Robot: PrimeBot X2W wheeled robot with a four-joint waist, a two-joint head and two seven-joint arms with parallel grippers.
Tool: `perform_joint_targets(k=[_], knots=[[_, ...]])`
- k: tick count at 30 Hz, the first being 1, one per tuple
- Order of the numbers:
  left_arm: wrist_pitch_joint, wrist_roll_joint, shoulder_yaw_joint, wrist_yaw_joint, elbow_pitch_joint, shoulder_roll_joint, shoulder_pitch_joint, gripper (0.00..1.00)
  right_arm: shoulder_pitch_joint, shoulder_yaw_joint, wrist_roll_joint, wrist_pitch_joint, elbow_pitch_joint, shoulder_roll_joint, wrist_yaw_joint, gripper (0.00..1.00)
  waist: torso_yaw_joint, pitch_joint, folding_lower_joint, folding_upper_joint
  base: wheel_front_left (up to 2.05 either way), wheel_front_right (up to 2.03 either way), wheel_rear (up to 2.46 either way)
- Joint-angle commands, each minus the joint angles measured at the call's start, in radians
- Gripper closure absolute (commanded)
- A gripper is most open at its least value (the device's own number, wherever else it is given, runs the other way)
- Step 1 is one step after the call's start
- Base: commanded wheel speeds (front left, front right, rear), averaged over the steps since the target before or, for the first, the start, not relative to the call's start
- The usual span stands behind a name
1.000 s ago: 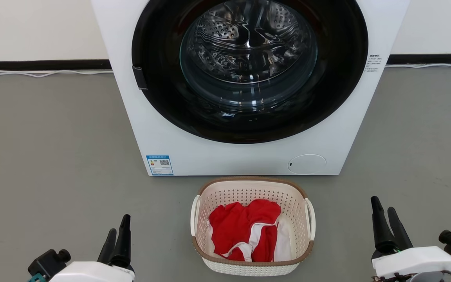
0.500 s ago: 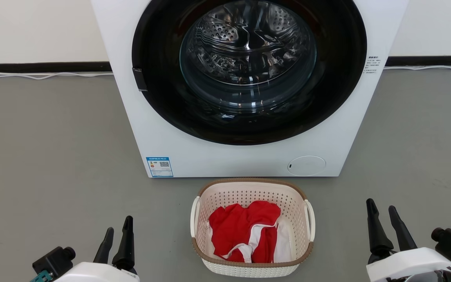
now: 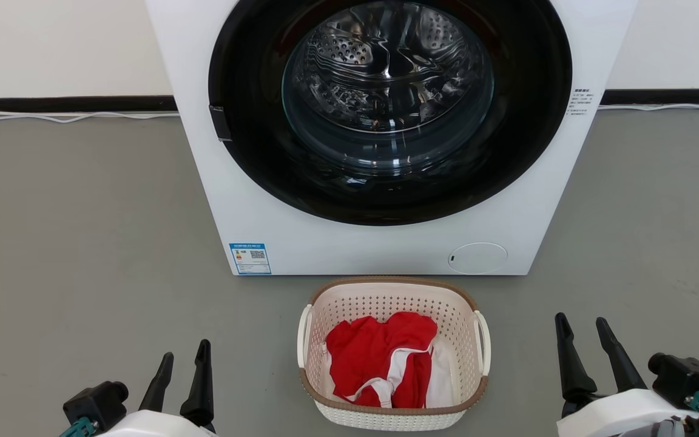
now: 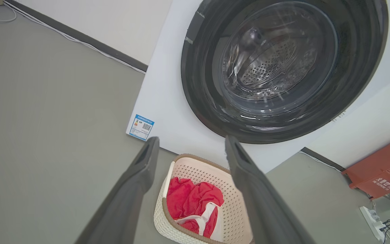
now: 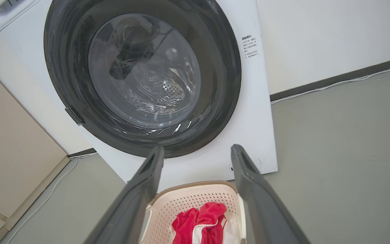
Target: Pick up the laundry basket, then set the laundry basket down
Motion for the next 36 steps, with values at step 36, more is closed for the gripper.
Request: perform_joint_targets(k=[36], knots=[[-0.116, 0.43, 0.045, 0.01, 0.006, 0.014, -0.027, 0.0, -0.004, -0.012, -0.497, -0.119, -0.008, -0.003, 0.008, 0.0, -0.005, 0.008, -0.0001, 0.0, 0.0, 0.0, 0.0]])
